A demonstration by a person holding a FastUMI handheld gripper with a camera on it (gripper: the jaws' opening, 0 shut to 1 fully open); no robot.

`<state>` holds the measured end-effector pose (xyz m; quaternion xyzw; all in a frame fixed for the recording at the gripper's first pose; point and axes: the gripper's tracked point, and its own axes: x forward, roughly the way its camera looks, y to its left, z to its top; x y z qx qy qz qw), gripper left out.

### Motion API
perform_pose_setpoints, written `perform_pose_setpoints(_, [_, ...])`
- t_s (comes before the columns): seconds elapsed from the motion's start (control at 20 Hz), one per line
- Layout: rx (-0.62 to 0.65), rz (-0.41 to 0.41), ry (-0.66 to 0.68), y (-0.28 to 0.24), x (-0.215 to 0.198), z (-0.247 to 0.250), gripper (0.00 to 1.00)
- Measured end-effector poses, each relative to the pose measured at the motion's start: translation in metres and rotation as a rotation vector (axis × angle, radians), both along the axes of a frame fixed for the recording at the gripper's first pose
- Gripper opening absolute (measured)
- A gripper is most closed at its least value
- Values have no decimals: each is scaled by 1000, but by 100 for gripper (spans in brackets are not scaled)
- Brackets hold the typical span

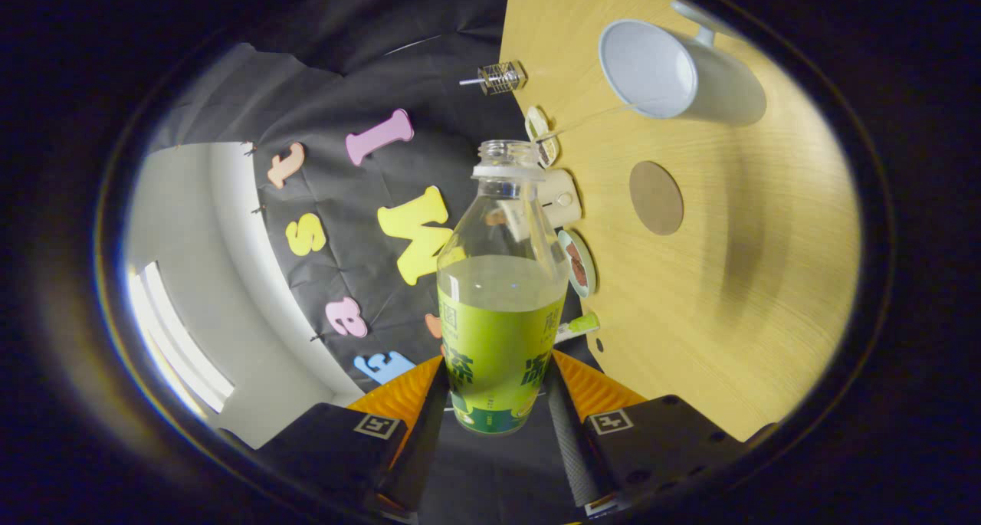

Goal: Take the bottle from table, then pour the juice into the cup, finally place the bottle on the coaster

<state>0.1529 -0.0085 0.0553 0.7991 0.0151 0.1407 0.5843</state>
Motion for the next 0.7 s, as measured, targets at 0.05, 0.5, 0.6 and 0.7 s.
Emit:
perform_pose_setpoints(0.05, [-1,2,1,1,0,-1,74])
perform_pose_setpoints(0.5, [27,-1,2,-7,1,2,74])
perform_pose_setpoints(0.6, [36,-8,2,-11,0,3,74])
perform_pose_setpoints(0.7, [44,-10,4,-13,1,3,74])
